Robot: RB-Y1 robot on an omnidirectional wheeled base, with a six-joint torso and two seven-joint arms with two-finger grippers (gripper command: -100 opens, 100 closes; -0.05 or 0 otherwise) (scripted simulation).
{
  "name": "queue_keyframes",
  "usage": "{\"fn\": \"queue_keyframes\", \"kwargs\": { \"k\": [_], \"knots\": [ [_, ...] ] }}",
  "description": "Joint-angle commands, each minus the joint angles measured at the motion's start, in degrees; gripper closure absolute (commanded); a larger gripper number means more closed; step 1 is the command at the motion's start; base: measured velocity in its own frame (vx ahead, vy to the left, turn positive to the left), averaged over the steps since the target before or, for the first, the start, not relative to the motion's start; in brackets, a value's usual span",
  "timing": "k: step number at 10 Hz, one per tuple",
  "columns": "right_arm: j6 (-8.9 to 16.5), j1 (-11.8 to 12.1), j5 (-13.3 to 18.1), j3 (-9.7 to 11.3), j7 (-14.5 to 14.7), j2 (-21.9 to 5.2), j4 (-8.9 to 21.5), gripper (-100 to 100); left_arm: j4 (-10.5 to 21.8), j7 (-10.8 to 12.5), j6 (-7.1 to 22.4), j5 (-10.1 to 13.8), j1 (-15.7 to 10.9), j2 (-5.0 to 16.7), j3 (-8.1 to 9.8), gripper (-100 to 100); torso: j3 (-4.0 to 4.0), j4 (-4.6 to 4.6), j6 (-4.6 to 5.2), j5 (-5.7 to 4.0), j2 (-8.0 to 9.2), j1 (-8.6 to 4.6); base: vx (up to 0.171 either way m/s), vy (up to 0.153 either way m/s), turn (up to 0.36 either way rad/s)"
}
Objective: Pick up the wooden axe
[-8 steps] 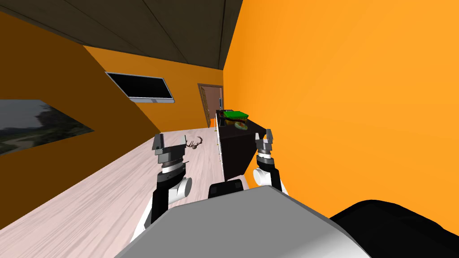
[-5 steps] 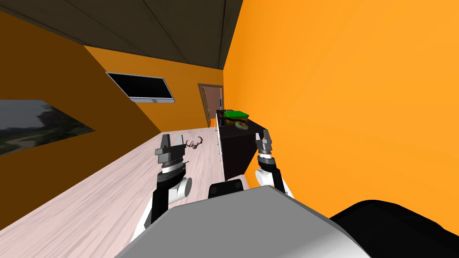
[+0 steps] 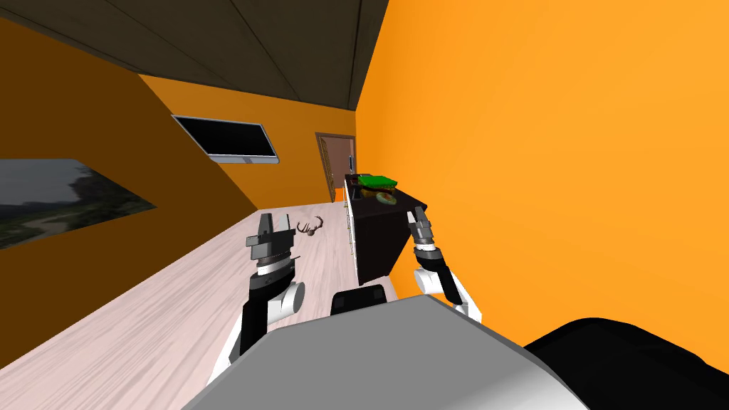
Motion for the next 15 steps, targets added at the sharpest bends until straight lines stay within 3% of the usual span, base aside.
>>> {"fn": "queue_keyframes", "kwargs": {
  "k": [1,8,9,10,14,15],
  "knots": [
    [0.28,-0.2,1.23,-1.62,-0.17,-2.26,0.49,-100,0.0,0.0,0.0,0.0,0.0,0.0,0.0,0,0.0,0.0,0.0,0.0,0.0,0.0,-0.018,0.032,0.009],
    [2.83,-1.79,10.51,-13.64,-1.3,-12.61,3.81,-100,0.0,0.0,0.0,0.0,0.0,0.0,0.0,0,0.05,0.02,0.0,0.03,0.09,0.16,-0.049,0.085,0.011],
    [3.18,-1.84,12.04,-15.41,-1.34,-14.06,4.33,-100,0.0,0.0,0.0,0.0,0.0,0.0,0.0,0,0.03,0.01,0.0,0.04,0.06,0.19,-0.044,0.109,0.01],
    [3.18,-1.84,12.04,-15.89,-1.34,-14.06,4.33,-100,0.0,0.0,0.0,0.0,0.0,-0.01,-0.01,0,0.03,0.01,0.0,0.05,0.06,0.23,-0.031,0.074,-0.004],
    [4.46,-1.11,18.42,-23.53,-0.74,-20.81,6.88,-100,0.0,0.0,0.0,0.0,0.0,-0.01,0.0,0,0.02,0.01,0.0,0.05,0.03,0.24,-0.032,0.096,0.006],
    [4.46,-1.11,18.42,-23.84,-0.74,-20.81,6.88,-100,0.0,0.0,0.0,0.0,0.0,-0.01,0.0,0,0.02,0.01,0.0,0.06,0.03,0.26,-0.021,0.079,-0.003]
  ]
}}
